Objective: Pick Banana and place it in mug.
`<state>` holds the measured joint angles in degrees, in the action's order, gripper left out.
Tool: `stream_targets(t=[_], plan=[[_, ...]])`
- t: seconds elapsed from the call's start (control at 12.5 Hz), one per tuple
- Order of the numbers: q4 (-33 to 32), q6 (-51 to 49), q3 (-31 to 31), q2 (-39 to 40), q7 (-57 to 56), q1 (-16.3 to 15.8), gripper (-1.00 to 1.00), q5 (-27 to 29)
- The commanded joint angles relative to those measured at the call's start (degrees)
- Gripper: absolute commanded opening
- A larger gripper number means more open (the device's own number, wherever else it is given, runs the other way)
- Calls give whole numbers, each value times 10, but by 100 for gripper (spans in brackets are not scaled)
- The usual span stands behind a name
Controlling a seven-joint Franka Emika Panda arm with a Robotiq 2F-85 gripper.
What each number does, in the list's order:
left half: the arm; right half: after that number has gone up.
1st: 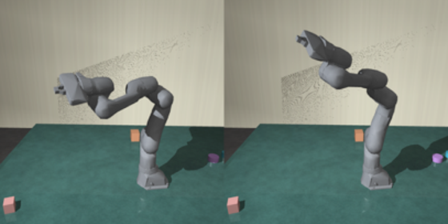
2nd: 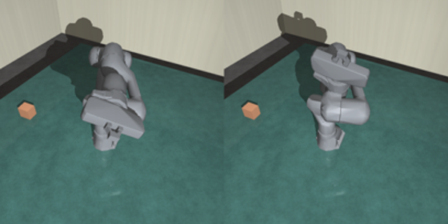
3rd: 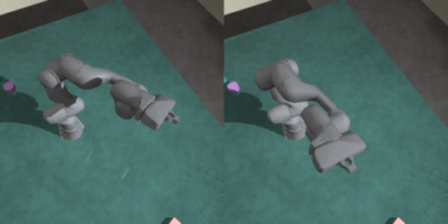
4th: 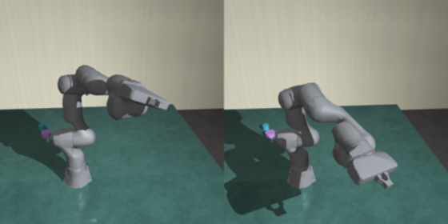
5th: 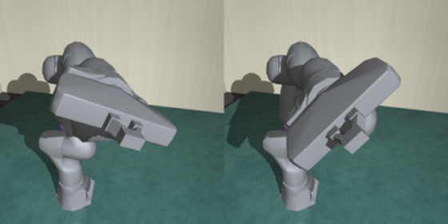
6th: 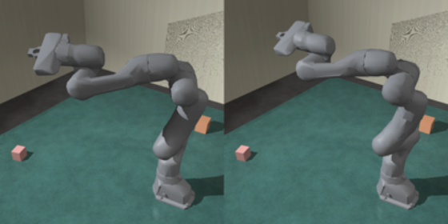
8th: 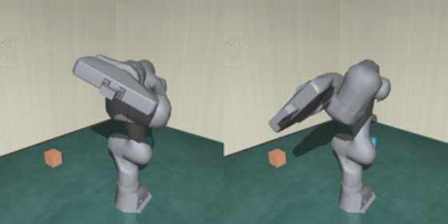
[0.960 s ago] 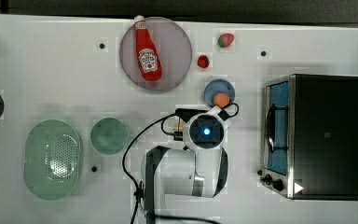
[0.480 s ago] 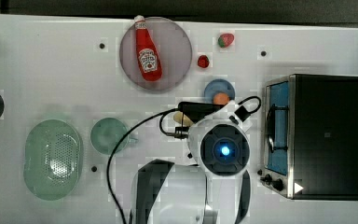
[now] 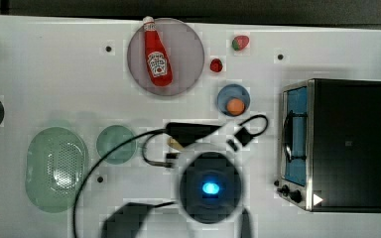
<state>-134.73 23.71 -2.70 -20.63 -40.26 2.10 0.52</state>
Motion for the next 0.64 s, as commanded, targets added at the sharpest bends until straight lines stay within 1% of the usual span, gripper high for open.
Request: stream_targets(t=[0.08, 0.32, 0.48, 0.64], plan=[[1, -2, -105, 41, 176, -36, -46, 4], [1, 21, -177, 69, 295, -38, -46, 66], [0, 76, -203, 100, 339, -37, -46, 75], [0, 118, -214, 139, 356, -37, -46, 75]])
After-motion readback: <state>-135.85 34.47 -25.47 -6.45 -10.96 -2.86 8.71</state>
